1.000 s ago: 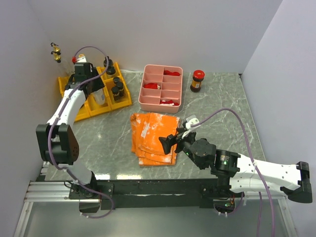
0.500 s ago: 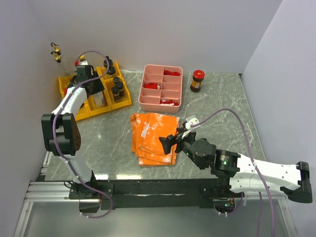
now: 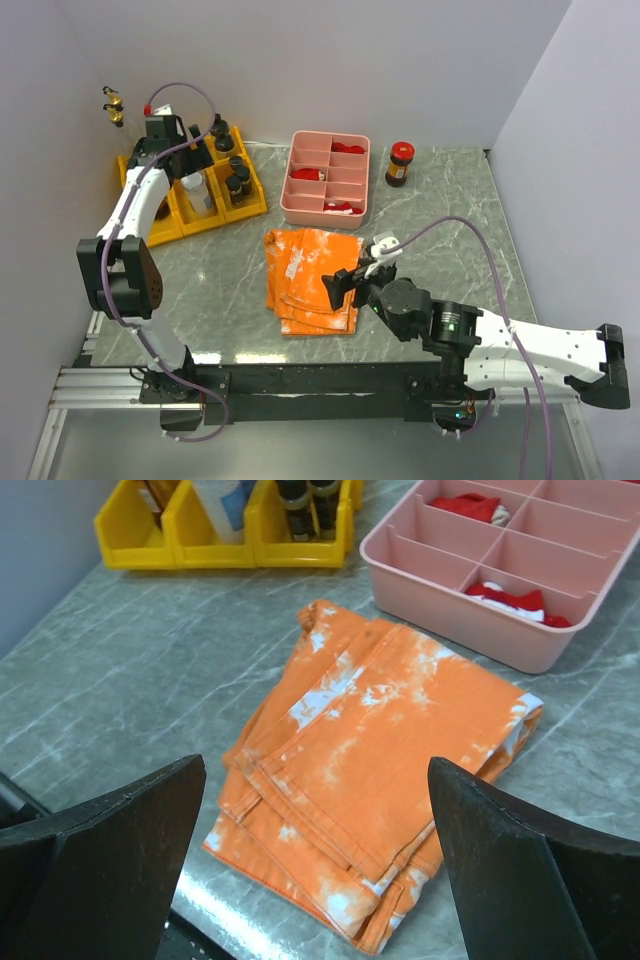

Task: Organize the condiment bottles
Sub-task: Place the bottle in the storage box, then pick up the bottle from the center of the board.

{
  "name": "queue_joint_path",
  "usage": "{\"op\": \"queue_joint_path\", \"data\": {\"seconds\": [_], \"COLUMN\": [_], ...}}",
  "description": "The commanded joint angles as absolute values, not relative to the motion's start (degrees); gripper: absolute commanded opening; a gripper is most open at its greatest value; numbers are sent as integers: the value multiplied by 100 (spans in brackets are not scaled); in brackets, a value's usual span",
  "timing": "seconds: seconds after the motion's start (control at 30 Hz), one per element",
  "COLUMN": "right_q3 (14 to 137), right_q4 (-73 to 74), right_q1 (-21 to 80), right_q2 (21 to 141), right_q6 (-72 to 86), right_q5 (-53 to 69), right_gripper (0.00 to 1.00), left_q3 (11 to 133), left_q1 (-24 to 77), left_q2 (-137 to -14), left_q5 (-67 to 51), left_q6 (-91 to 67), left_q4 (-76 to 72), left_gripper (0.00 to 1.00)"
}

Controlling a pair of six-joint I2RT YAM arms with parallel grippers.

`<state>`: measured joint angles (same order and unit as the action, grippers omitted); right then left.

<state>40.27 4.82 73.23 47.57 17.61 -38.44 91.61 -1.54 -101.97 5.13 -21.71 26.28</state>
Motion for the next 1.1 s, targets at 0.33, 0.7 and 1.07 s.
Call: {"op": "queue_joint_path", "data": {"seconds": [0.33,0.7,1.07], "right_q3": [5317,6194,8427], "right_q4": [195,-387,96], "right_q1": [4941,2217,1038], "right_q2": [5791,8014,10623], "right_q6": [1345,1433,1485], "right_q5": [-3709,-2532,-1547], "right_gripper": [100,100,98], "left_q3": [8069,7375,7260], "left_q1": [816,1811,1837], "left_q2": [-8113,-7541,-7172], "left_q5": [-1117,-606,-562], "left_q6": [-2039,-1916,-2074], "left_q4": [2751,2567,2452], "left_gripper": [96,96,96]}}
